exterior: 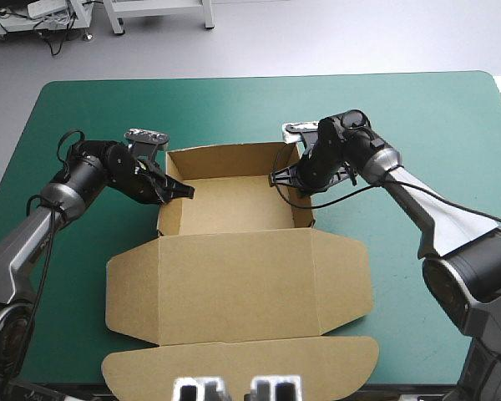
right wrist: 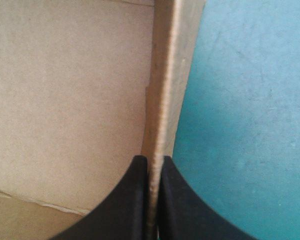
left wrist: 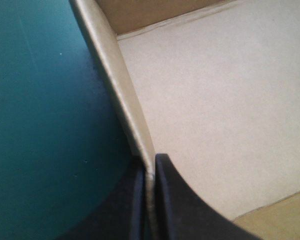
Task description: Fold the box
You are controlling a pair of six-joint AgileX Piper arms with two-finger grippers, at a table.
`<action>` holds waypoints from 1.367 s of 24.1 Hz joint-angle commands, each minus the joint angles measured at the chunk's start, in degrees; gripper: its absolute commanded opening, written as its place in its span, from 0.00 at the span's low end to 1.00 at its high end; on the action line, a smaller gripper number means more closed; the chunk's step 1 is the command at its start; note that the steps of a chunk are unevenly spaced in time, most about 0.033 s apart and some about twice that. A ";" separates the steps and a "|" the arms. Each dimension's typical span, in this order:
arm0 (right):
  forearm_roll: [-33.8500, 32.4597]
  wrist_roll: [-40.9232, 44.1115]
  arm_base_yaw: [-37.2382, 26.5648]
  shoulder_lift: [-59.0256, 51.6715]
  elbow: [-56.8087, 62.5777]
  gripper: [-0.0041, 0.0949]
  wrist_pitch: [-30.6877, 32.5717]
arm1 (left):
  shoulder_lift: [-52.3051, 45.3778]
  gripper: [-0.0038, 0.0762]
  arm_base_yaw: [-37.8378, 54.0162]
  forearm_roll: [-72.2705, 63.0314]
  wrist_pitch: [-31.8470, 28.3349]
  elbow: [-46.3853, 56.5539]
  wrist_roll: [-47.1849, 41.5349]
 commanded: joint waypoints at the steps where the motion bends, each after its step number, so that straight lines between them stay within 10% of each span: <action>1: 0.25 -2.68 0.37 -0.05 -0.42 0.10 -2.58 | -0.16 0.05 -0.89 -2.58 0.05 -0.51 3.44; 7: -5.20 -3.38 0.37 -0.05 -2.22 0.42 3.13 | -0.16 0.19 -0.89 -4.34 0.96 -0.51 5.57; 13: -9.33 -2.21 0.37 -0.05 -9.82 0.50 5.20 | -0.16 0.64 -0.77 -4.24 0.18 -0.51 6.33; 20: -13.77 1.23 0.25 -0.05 -13.42 0.50 6.00 | -0.26 0.66 -0.77 -4.61 -1.08 -5.90 6.21; 33: -9.45 1.13 0.25 -0.56 -25.66 0.50 10.37 | -0.64 0.63 -0.77 2.29 17.15 -27.16 5.82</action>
